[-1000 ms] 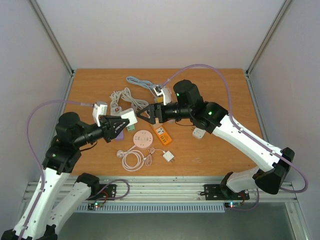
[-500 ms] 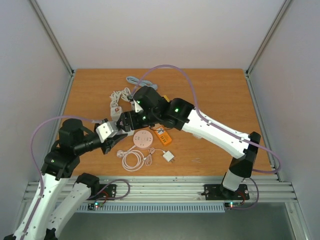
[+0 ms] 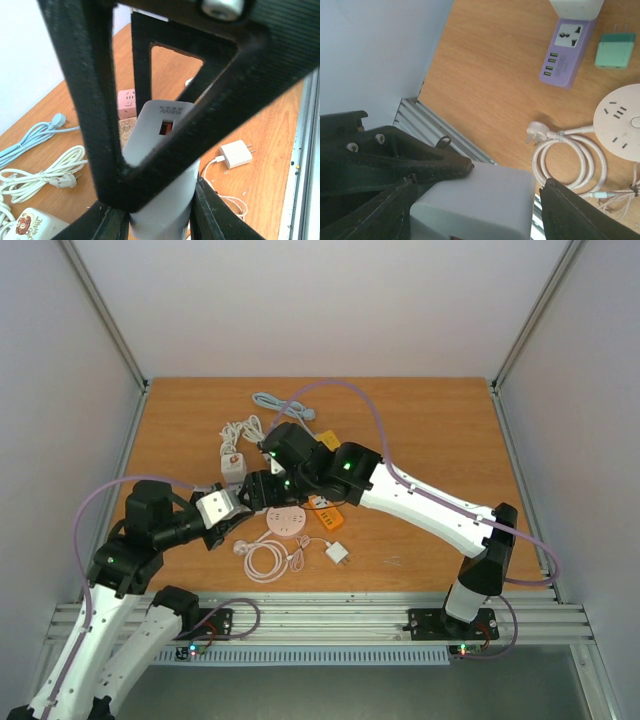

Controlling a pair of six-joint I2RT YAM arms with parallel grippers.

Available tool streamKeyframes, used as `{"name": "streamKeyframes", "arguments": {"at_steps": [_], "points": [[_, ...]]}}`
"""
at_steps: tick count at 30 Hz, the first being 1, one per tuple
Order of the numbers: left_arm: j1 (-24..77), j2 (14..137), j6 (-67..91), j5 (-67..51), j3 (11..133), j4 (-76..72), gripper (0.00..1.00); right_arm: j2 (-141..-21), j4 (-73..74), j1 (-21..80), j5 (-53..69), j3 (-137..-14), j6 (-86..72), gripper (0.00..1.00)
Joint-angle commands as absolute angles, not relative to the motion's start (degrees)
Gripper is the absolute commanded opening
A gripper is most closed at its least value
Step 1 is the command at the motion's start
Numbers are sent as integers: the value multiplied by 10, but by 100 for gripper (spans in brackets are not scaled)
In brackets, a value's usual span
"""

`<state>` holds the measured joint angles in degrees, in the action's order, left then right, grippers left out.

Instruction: Insert the plug

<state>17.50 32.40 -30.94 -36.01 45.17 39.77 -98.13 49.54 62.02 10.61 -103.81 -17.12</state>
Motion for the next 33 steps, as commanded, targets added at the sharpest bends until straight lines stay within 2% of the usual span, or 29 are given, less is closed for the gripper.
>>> {"name": "streamKeyframes", "arguments": {"at_steps": [1, 6, 10, 12, 13, 14, 15, 16, 17, 22, 27, 29, 33], "points": [[176, 327, -317, -353, 459, 369, 0, -976, 491, 627, 122, -1017, -196, 67], [177, 329, -305, -339, 458, 364, 0, -990, 503, 627, 138, -1030, -201, 67], [176, 325, -308, -368, 459, 362, 0, -990, 504, 627, 122, -1029, -203, 49], [176, 326, -300, -370, 460, 361, 2, -988, 504, 627, 103, -1026, -206, 46], [176, 326, -295, -366, 461, 361, 11, -985, 504, 627, 86, -1022, -209, 45], [176, 325, -283, -355, 462, 358, 24, -981, 504, 627, 67, -1018, -210, 44], [176, 322, -265, -347, 462, 354, 46, -977, 503, 627, 45, -1012, -211, 44], [177, 317, -255, -341, 460, 351, 88, -973, 502, 627, 21, -1005, -212, 43], [177, 311, -241, -335, 459, 348, 98, -966, 502, 627, -8, -997, -213, 43], [177, 257, -117, -249, 439, 323, 99, -964, 509, 625, -121, -949, -208, 44], [177, 211, 204, 10, 428, 376, 99, -983, 486, 621, -167, -890, -214, 44], [177, 203, 258, 15, 427, 389, 99, -994, 465, 617, -169, -870, -214, 44], [177, 186, 223, -6, 414, 391, 99, -1027, 447, 613, -169, -865, -223, 44]]}}
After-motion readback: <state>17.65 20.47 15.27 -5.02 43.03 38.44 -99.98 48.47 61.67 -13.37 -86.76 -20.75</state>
